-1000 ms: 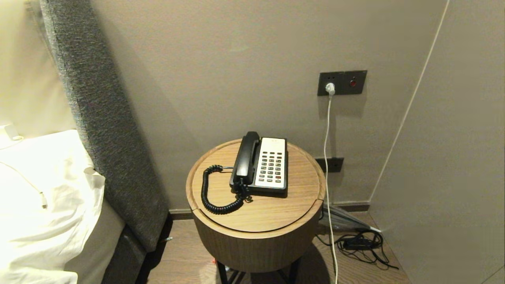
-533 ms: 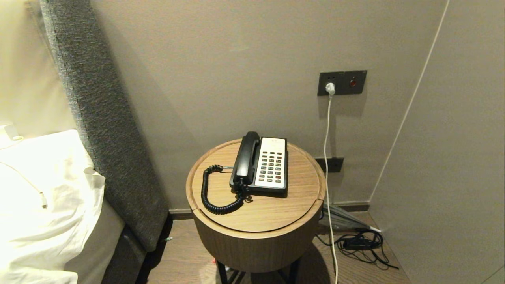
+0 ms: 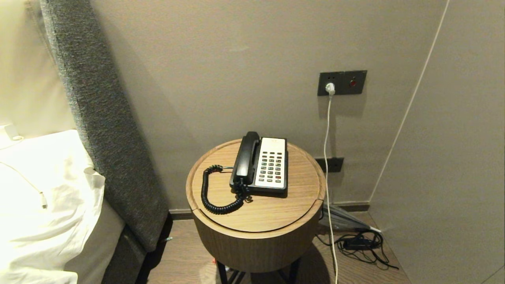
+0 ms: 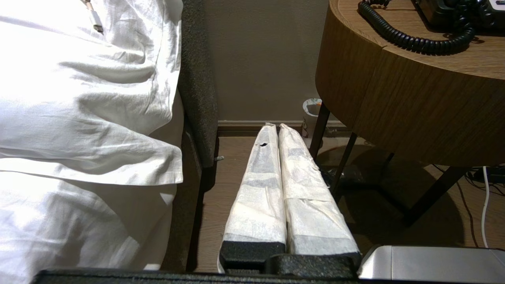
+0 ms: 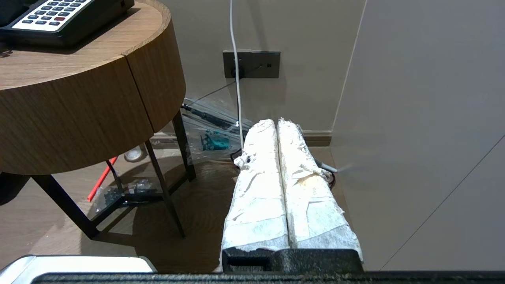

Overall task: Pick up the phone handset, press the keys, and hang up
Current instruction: Pick up the desk phone handset

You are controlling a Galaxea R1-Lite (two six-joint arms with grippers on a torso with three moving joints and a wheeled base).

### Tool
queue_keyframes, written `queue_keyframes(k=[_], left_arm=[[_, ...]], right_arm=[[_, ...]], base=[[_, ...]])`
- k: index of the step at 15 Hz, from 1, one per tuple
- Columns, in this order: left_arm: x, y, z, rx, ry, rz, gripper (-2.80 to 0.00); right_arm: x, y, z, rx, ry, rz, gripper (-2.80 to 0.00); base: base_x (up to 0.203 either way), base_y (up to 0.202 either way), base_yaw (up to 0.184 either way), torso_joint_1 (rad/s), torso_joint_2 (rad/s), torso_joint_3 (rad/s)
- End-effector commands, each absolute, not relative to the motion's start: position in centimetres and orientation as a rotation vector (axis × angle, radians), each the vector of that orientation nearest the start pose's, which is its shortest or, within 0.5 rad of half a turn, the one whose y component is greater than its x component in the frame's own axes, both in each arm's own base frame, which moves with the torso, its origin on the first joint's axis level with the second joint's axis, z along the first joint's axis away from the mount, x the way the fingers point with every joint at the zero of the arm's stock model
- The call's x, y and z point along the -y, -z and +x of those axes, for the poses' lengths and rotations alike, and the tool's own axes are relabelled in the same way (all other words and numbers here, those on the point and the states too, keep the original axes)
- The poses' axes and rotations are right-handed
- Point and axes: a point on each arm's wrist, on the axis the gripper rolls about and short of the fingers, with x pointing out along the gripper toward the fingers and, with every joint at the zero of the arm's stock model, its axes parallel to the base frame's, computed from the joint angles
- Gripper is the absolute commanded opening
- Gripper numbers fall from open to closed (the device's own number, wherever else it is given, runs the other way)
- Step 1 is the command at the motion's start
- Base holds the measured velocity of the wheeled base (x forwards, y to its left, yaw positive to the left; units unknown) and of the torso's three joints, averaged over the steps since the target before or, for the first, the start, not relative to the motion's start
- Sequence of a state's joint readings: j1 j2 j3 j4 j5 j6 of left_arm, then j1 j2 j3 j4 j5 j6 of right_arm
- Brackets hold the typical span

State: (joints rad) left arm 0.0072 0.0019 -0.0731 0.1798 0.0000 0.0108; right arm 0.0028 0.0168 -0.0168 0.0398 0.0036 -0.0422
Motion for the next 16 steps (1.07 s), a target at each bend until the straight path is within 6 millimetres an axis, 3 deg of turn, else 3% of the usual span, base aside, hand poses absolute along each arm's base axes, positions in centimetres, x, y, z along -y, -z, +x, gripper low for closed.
queue_keyframes(k=[1,16], left_arm=[[0.02,-7.72,-2.93,-0.109,-0.007,0.01,-2.8],[0.02,-7.71,-2.91,-0.107,-0.009,0.005,-2.8]], right_arm=[[0.0,-7.65,-2.28,-0.04,-0.007,-0.043,-2.8],[0.0,-7.65,-2.28,-0.04,-0.009,-0.044,-2.8]], base=[[0.0,0.0,0.0,0.0,0.0,0.0],[0.0,0.0,0.0,0.0,0.0,0.0]])
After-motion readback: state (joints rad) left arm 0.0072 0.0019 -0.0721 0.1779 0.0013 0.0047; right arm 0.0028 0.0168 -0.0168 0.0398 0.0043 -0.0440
